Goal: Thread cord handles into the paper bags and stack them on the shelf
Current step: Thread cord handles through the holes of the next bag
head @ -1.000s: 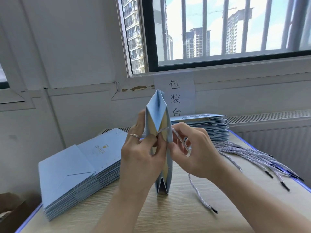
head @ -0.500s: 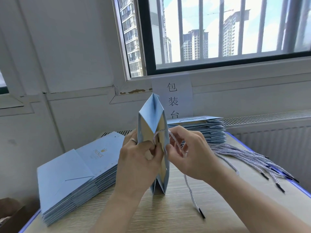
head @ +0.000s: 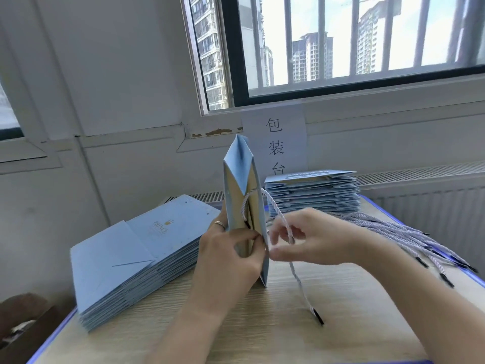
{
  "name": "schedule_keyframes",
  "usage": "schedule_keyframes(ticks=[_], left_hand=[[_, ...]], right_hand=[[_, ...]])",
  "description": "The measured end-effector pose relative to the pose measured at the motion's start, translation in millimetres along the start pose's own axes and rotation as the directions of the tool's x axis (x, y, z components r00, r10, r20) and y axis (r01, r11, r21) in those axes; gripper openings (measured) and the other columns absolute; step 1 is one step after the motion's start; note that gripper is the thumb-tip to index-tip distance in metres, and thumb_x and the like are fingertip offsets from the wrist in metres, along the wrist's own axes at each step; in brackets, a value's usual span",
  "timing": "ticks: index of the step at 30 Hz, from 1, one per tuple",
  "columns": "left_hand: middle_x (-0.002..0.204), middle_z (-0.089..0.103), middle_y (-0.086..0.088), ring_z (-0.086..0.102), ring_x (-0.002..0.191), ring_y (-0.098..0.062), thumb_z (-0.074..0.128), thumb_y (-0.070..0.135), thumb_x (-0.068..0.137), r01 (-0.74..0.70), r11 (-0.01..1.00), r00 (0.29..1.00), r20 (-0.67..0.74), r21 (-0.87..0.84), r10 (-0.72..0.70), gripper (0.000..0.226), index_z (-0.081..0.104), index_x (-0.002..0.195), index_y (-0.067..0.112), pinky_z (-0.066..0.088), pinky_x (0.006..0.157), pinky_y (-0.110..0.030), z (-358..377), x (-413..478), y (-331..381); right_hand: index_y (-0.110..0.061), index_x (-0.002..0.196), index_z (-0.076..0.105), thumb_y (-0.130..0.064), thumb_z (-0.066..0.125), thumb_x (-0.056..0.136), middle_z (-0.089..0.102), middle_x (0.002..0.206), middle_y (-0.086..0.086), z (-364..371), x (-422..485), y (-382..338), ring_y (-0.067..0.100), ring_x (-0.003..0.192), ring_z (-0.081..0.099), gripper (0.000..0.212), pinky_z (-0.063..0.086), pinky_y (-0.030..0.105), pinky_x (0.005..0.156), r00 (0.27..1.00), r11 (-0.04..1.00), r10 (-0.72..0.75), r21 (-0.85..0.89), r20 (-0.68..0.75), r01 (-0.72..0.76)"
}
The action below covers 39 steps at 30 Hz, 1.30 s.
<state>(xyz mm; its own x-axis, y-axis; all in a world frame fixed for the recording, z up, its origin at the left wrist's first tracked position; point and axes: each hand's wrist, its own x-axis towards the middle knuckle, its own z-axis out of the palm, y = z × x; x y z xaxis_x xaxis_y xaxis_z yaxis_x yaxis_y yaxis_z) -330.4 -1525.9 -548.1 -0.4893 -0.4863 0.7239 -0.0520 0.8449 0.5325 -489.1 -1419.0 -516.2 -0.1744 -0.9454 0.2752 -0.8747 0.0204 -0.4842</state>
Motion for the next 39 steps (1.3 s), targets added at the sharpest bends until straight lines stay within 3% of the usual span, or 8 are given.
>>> schedule_keyframes(ticks=[4, 9, 11, 15, 21, 26, 32, 39], left_hand=[[0.087, 0.063, 0.017, 0.061, 0.084, 0.001, 0.079, 0.01, 0.077, 0.062, 0.996, 0.998, 0.032, -0.056, -0.06, 0.018, 0.08, 0.075, 0.027, 0.045, 0.069, -0.006, -2.6, 2.2, 0.3], [0.087, 0.065, 0.009, 0.061, 0.082, -0.001, 0.079, 0.013, 0.077, 0.092, 0.991, 0.994, 0.067, -0.093, -0.086, 0.034, 0.074, 0.07, 0.045, 0.043, 0.067, -0.005, -8.3, 3.5, -0.9], [0.091, 0.066, 0.007, 0.062, 0.083, 0.0, 0.079, 0.012, 0.076, 0.089, 0.991, 0.993, 0.088, -0.097, -0.081, 0.027, 0.078, 0.073, 0.039, 0.044, 0.067, -0.005, -9.8, 3.6, -1.4], [0.094, 0.065, 0.01, 0.06, 0.089, 0.002, 0.079, 0.01, 0.075, 0.067, 0.995, 0.99, 0.126, -0.077, -0.057, 0.018, 0.08, 0.075, 0.028, 0.044, 0.07, -0.004, -12.5, 3.6, -2.8], [0.097, 0.063, 0.013, 0.056, 0.094, 0.007, 0.078, 0.011, 0.074, 0.053, 0.998, 0.98, 0.192, -0.042, -0.044, 0.017, 0.081, 0.077, 0.027, 0.041, 0.072, -0.002, -14.5, 3.3, -3.3], [0.1, 0.062, 0.011, 0.059, 0.092, 0.004, 0.079, 0.013, 0.073, 0.085, 0.996, 0.973, 0.218, -0.033, -0.076, 0.02, 0.08, 0.079, 0.032, 0.043, 0.072, -0.004, -16.5, 4.5, -7.8], [0.097, 0.064, 0.009, 0.062, 0.09, -0.001, 0.08, 0.012, 0.071, 0.117, 0.992, 0.971, 0.216, -0.037, -0.106, 0.031, 0.077, 0.073, 0.043, 0.05, 0.074, -0.012, -18.2, 6.7, -12.1], [0.094, 0.064, 0.02, 0.064, 0.091, -0.003, 0.078, 0.005, 0.073, 0.104, 0.992, 0.968, 0.236, -0.065, -0.086, 0.045, 0.075, 0.078, 0.049, 0.056, 0.081, -0.023, -20.5, 7.2, -9.3]], right_hand=[[-0.019, 0.088, 0.071, -0.034, 0.074, 0.086, 0.055, 0.062, -0.014, -1.4, -6.5, -1.4, 0.005, 0.058, 0.048, 0.016, 0.038, 0.018, 0.052, 0.917, 0.987, 0.134, 0.03, 0.376, -0.157], [-0.027, 0.077, 0.068, -0.03, 0.078, 0.084, 0.06, 0.068, -0.011, 1.5, -5.7, -1.0, 0.006, 0.064, 0.052, 0.013, 0.041, 0.026, 0.064, 0.844, 0.982, 0.154, 0.018, 0.514, -0.189], [-0.024, 0.074, 0.066, -0.031, 0.077, 0.086, 0.062, 0.064, -0.011, -0.4, -7.7, -0.9, 0.005, 0.06, 0.053, 0.017, 0.041, 0.021, 0.06, 0.827, 0.976, 0.186, -0.002, 0.531, -0.218], [-0.016, 0.071, 0.06, -0.019, 0.073, 0.09, 0.066, 0.061, -0.003, -8.6, -10.9, 1.0, 0.011, 0.055, 0.051, 0.022, 0.041, 0.022, 0.056, 0.895, 0.947, 0.204, 0.15, 0.396, -0.283], [-0.004, 0.08, 0.064, -0.005, 0.078, 0.082, 0.074, 0.074, 0.007, -11.2, -5.6, 3.3, 0.015, 0.067, 0.064, 0.014, 0.047, 0.024, 0.06, 0.985, 0.931, 0.141, 0.323, 0.101, -0.167], [-0.016, 0.104, 0.074, 0.0, 0.066, 0.089, 0.073, 0.075, 0.004, -5.8, -3.1, 1.1, 0.013, 0.065, 0.065, 0.023, 0.051, 0.022, 0.066, 0.984, 0.914, 0.126, 0.372, 0.125, -0.164], [-0.01, 0.08, 0.076, -0.007, 0.072, 0.085, 0.07, 0.068, 0.0, -1.1, -2.2, 1.3, 0.009, 0.062, 0.062, 0.007, 0.049, 0.021, 0.061, 0.98, 0.933, 0.181, 0.3, 0.083, -0.197], [-0.009, 0.073, 0.066, -0.007, 0.077, 0.083, 0.072, 0.072, 0.011, -3.3, -1.8, -2.7, 0.01, 0.062, 0.064, 0.015, 0.051, 0.022, 0.062, 0.984, 0.919, 0.179, 0.356, 0.013, -0.171]])
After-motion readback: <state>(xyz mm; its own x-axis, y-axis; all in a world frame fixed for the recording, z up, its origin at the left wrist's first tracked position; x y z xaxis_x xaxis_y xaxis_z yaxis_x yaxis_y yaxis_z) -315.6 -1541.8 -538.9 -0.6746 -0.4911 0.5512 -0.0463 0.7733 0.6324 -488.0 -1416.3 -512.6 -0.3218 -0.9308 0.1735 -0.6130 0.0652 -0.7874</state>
